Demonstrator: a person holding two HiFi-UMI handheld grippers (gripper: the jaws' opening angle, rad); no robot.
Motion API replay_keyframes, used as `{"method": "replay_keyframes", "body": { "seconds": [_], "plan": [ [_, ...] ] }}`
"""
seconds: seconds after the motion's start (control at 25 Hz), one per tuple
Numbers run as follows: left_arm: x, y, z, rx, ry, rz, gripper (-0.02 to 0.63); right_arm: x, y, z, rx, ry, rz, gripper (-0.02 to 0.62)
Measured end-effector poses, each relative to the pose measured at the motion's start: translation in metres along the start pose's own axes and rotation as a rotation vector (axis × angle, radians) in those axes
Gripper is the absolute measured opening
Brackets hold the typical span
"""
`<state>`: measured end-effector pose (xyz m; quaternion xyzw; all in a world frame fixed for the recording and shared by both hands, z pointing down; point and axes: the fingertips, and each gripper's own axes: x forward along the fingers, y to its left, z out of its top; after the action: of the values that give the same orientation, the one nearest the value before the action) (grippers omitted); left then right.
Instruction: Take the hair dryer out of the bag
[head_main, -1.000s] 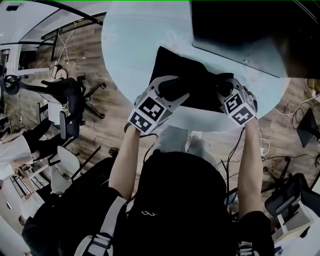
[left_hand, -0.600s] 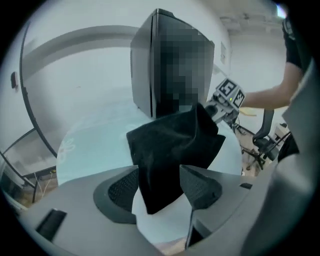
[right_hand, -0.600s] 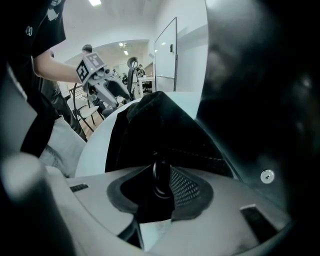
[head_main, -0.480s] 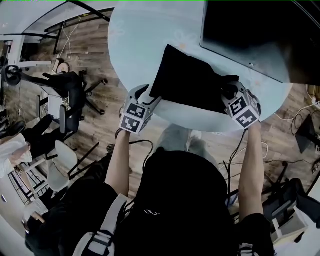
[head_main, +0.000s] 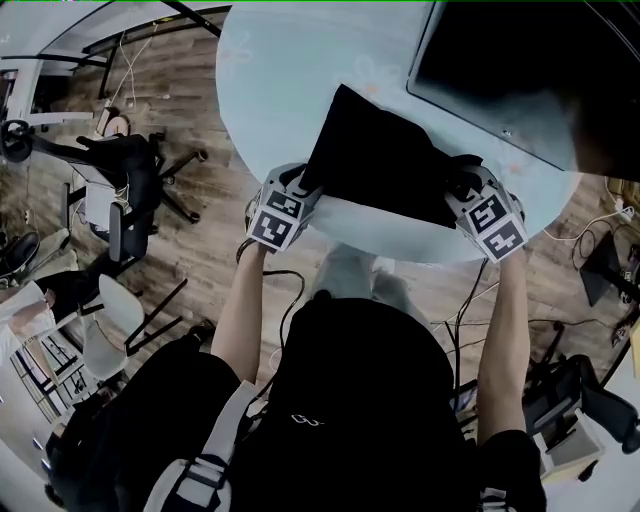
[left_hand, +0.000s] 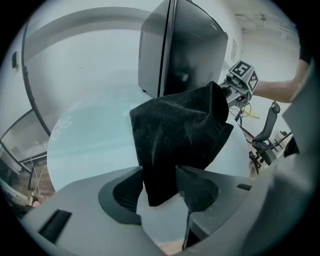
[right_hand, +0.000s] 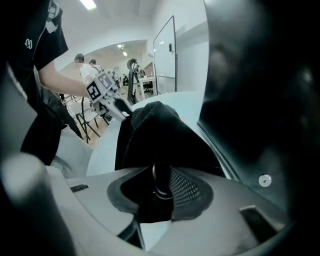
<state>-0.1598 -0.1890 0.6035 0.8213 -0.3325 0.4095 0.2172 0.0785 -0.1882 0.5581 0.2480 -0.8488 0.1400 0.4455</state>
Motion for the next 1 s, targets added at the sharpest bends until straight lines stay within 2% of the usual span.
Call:
{"method": "replay_keyframes", "body": {
  "seconds": [0.24, 0.36, 0.44, 0.76, 1.0],
  "plan": [
    [0.012, -0.003, -0.003, 0.093, 0.049, 0.007, 0.170, -0.005, 0.002, 0.009, 0.017, -0.004, -0.007, 0.120],
    [0.015, -0.003, -0.001, 0.094, 0.042, 0.015, 0.073, -0.009, 0.004, 0.011, 0.025, -0.014, -0.014, 0.120],
    [0.017, -0.003, 0.002, 0.096, 0.039, 0.019, 0.042, -0.012, 0.004, 0.012, 0.026, -0.022, -0.021, 0.120],
    [0.001, 0.009, 0.016, 0.043, -0.017, 0.035, 0.023, -0.030, 0.009, 0.018, 0.027, -0.040, -0.037, 0.118],
    [-0.014, 0.018, 0.030, 0.071, -0.044, 0.066, 0.021, -0.047, 0.010, 0.019, 0.002, -0.053, -0.095, 0.117]
  ]
}}
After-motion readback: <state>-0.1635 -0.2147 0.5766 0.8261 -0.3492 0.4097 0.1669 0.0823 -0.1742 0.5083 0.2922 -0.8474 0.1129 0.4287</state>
